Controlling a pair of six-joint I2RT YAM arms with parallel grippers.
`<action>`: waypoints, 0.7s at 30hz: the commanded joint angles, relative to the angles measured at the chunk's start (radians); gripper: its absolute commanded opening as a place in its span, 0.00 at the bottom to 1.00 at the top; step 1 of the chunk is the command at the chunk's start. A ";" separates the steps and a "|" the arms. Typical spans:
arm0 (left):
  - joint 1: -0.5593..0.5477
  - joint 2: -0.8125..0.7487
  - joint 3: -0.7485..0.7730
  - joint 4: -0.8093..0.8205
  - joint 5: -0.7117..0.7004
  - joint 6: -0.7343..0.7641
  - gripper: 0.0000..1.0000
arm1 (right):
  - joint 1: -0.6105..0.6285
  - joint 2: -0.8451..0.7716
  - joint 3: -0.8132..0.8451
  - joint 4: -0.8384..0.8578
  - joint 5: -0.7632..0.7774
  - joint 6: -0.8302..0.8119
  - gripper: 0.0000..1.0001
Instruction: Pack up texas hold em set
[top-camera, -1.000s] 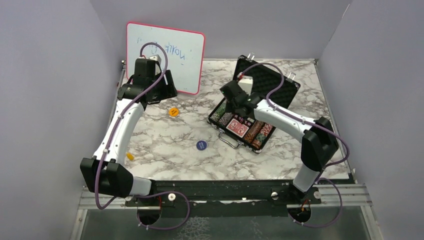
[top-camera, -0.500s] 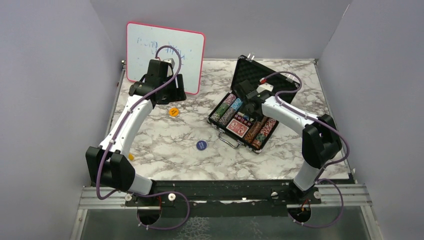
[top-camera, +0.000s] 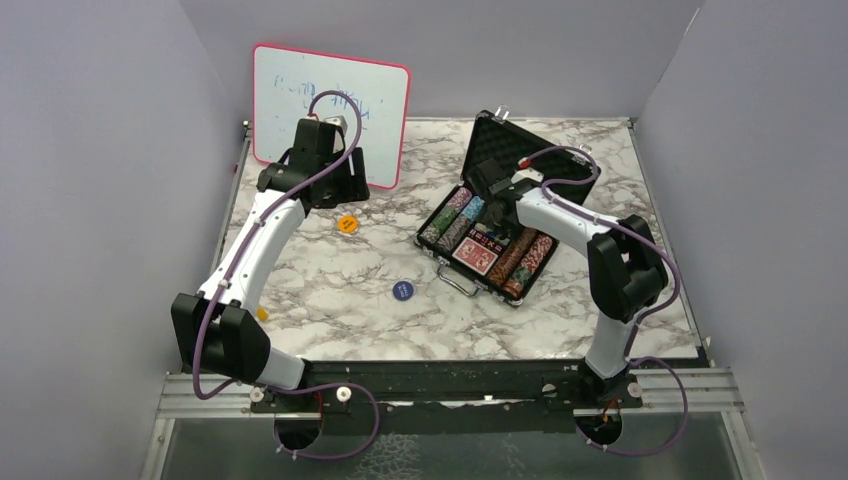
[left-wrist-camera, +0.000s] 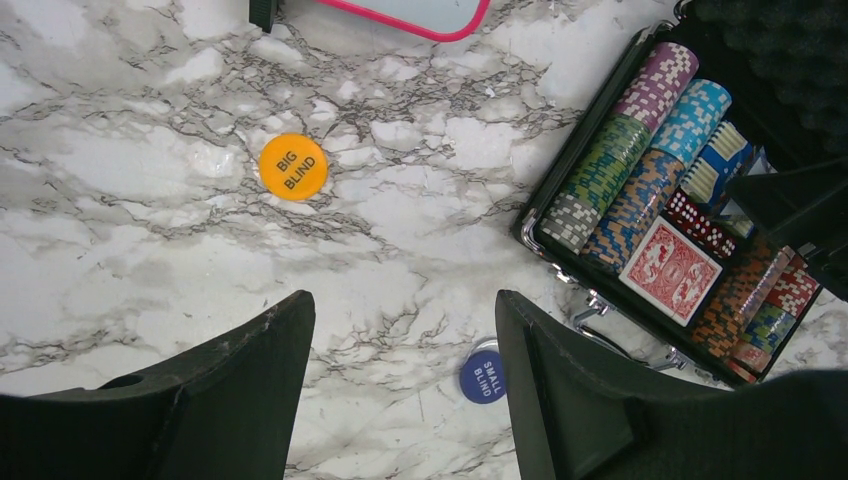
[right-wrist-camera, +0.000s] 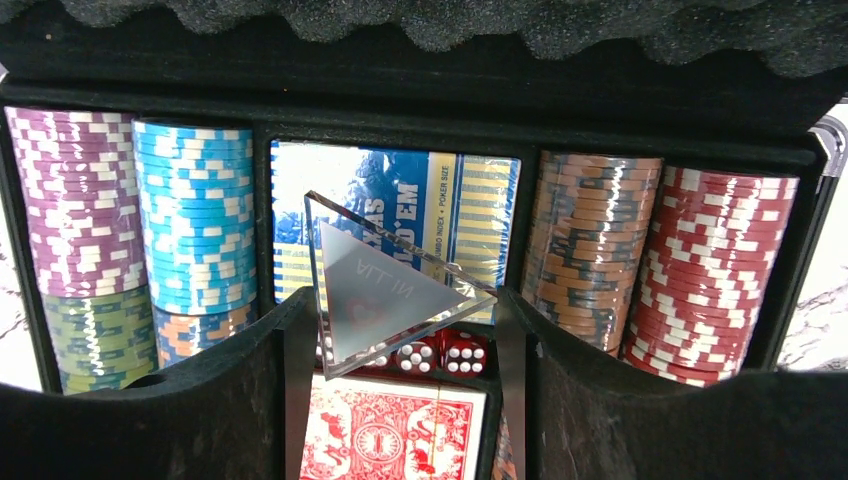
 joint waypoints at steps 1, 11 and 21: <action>-0.002 -0.009 0.001 0.014 -0.027 0.010 0.70 | -0.004 0.035 0.046 -0.011 0.013 0.035 0.62; -0.002 -0.003 0.003 0.015 -0.039 0.010 0.70 | -0.004 0.007 0.037 0.021 0.054 0.002 0.72; -0.002 -0.007 0.003 0.013 -0.046 0.005 0.70 | 0.028 -0.040 0.081 0.020 0.027 -0.151 0.87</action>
